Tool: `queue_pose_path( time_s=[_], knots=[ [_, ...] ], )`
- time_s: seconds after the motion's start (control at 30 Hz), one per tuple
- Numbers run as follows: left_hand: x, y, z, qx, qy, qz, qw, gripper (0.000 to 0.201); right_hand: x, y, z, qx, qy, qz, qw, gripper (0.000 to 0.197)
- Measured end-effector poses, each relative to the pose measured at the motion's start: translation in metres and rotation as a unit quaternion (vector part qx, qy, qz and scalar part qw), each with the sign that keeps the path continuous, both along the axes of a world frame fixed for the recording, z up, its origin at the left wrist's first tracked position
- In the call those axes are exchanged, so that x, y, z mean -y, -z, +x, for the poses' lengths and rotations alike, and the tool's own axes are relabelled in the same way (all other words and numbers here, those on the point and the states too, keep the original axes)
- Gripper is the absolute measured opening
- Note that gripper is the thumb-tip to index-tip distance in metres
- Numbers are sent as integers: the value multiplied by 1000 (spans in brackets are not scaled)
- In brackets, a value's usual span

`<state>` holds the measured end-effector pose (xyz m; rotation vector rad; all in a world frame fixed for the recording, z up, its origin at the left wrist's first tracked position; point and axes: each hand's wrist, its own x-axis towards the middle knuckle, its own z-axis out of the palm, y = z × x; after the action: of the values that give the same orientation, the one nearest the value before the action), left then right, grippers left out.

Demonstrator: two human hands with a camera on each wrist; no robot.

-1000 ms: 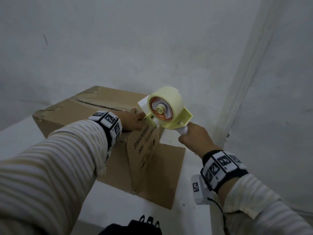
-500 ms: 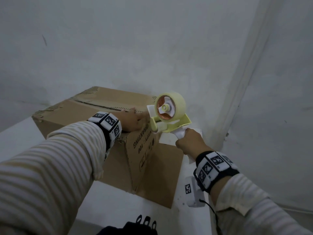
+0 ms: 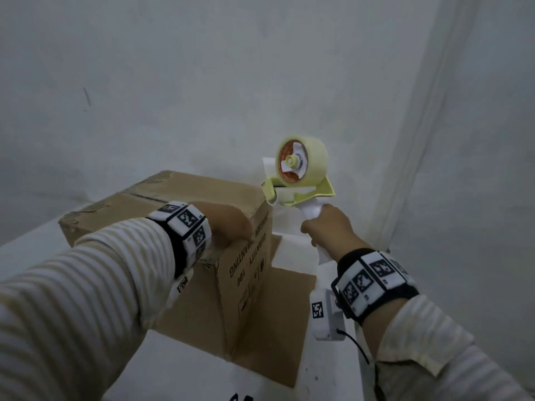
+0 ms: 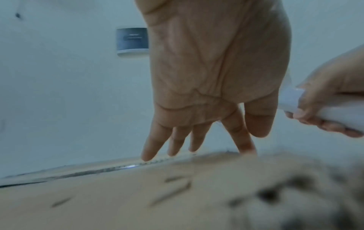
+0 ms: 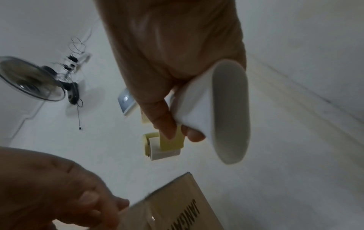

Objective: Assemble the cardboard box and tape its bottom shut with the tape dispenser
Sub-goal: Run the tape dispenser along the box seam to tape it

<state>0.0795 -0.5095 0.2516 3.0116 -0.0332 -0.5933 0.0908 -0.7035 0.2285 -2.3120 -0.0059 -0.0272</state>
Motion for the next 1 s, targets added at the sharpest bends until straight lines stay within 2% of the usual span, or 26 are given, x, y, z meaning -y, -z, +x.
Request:
queue_pose_path(
  time_s=[0.07, 0.1, 0.13, 0.2, 0.27, 0.33, 0.43, 0.5, 0.57, 0.7, 0.83, 0.97, 1.0],
  knots=[
    [-5, -19, 2, 44, -25, -77, 996, 35, -8, -15, 3, 6, -2, 40, 999, 21],
    [-8, -27, 4, 74, -67, -140, 985, 32, -13, -24, 3, 9, -3, 56, 998, 24],
    [-12, -34, 5, 89, -125, -224, 963, 32, -17, -31, 5, 12, -4, 70, 997, 25],
    [-20, -44, 10, 69, -217, -373, 899, 49, -26, -46, 6, 21, -9, 94, 995, 21],
    [-28, -51, 16, 5, -251, -452, 856, 68, -36, -59, 7, 34, -9, 107, 994, 14],
    [-32, -53, 24, -46, -263, -523, 809, 75, -43, -68, 6, 39, -12, 108, 993, 9],
    [-42, -55, 46, -87, -254, -593, 759, 62, -56, -78, 7, 47, -5, 93, 995, 10],
    [-49, -57, 60, -88, -245, -613, 746, 46, -66, -81, 7, 50, 7, 79, 996, 13],
    [-60, -58, 75, -74, -240, -622, 742, 33, -79, -82, 8, 48, 23, 70, 996, 14],
    [-85, -62, 103, -63, -209, -610, 762, 29, -110, -83, 11, 27, 58, 53, 997, 14],
    [-104, -63, 126, -50, -159, -549, 819, 24, -139, -80, 12, 22, 97, 36, 994, 23],
    [-105, -64, 147, -33, -87, -463, 881, 18, -163, -81, 6, 16, 130, -23, 991, 10],
    [-101, -65, 152, -19, -70, -433, 899, 17, -167, -82, 4, 9, 141, -38, 989, 15]
  ],
)
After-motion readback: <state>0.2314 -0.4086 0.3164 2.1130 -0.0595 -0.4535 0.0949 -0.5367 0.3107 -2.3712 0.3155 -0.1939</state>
